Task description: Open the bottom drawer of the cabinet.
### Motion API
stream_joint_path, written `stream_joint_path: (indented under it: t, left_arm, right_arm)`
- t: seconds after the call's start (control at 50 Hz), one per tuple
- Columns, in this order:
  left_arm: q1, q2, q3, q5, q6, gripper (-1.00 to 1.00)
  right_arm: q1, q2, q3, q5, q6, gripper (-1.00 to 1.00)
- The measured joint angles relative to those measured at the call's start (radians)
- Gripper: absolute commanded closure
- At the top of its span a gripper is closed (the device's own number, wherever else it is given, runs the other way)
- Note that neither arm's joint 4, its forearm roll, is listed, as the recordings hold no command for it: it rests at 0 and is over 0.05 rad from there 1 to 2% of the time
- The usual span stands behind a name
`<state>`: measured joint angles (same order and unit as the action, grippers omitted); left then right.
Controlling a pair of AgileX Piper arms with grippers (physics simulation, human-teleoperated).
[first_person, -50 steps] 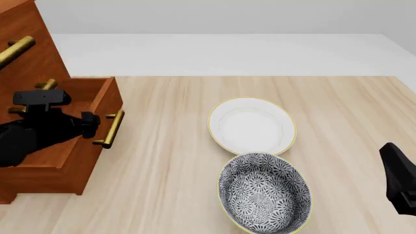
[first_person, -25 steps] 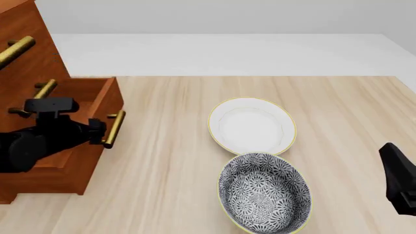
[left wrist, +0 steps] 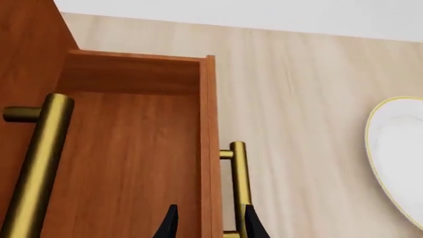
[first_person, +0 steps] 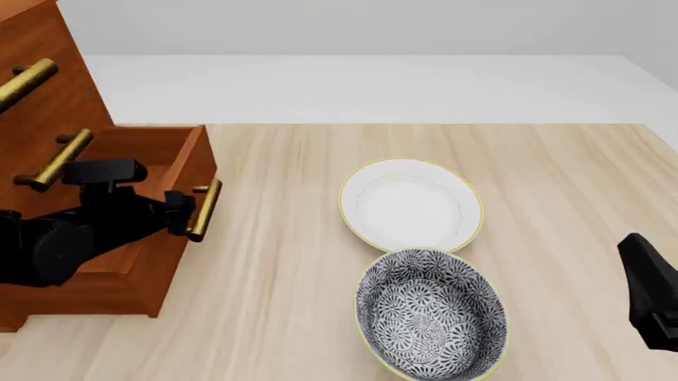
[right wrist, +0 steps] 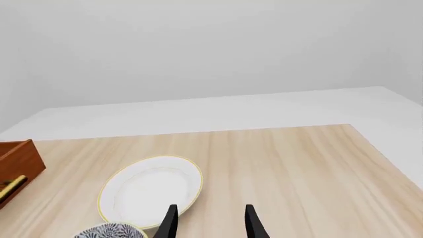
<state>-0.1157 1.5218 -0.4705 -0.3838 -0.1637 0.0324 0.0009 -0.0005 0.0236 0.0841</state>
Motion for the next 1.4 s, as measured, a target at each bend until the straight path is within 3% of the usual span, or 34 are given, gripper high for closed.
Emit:
stream_joint_path:
  t: [0.82, 1.4]
  left_arm:
    - [-0.177, 0.088, -0.136, 0.091, 0.0, -1.0]
    - [-0.2, 0.084, -0.163, 0.15, 0.118, -1.0]
  right_arm:
    - [-0.015, -0.001, 0.0, 0.0, 0.003, -1.0]
    - [-0.023, -0.001, 0.0, -0.001, 0.004, -1.0]
